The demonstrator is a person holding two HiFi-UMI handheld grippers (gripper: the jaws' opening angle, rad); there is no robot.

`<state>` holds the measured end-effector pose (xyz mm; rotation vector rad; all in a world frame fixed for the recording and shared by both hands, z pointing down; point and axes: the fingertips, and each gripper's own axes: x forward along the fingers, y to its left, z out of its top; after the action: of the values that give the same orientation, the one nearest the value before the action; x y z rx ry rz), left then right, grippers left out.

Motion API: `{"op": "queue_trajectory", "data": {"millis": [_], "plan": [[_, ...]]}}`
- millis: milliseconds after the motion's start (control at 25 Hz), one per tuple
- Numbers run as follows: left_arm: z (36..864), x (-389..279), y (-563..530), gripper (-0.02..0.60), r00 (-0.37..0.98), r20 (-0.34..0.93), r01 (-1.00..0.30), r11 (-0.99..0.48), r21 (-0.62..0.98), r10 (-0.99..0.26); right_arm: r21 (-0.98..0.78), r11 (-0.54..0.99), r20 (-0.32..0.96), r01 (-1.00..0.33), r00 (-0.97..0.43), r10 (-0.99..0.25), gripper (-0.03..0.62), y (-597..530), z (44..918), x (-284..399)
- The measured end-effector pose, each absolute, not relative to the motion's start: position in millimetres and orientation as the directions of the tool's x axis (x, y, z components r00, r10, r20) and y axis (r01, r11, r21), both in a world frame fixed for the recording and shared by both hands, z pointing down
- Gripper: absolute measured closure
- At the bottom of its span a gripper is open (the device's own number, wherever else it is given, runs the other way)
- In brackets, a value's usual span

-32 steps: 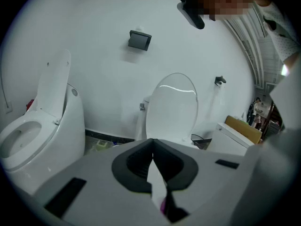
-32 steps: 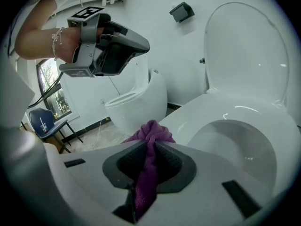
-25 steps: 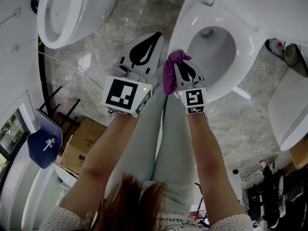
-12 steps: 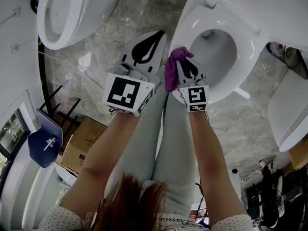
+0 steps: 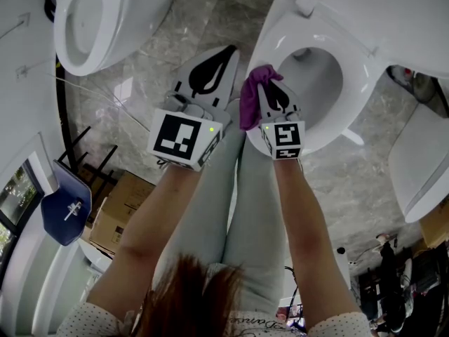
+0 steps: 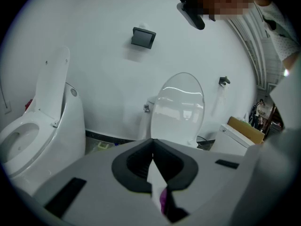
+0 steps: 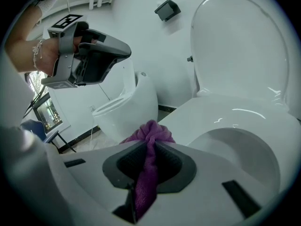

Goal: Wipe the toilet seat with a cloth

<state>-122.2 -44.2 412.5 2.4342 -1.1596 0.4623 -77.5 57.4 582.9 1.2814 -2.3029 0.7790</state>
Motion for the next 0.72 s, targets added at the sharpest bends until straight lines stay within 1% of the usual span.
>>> {"op": "queue_trajectory", "data": {"millis": [720], "plan": [[415.9,-120.0,-60.0,0.577,0.591,0.461,-0.800,-0.556,0.228,-0.662,-0.278,0.378,0.556,-0.883,-0.469,-0.686,0.528,32.6,580.2,-69.6]]}}
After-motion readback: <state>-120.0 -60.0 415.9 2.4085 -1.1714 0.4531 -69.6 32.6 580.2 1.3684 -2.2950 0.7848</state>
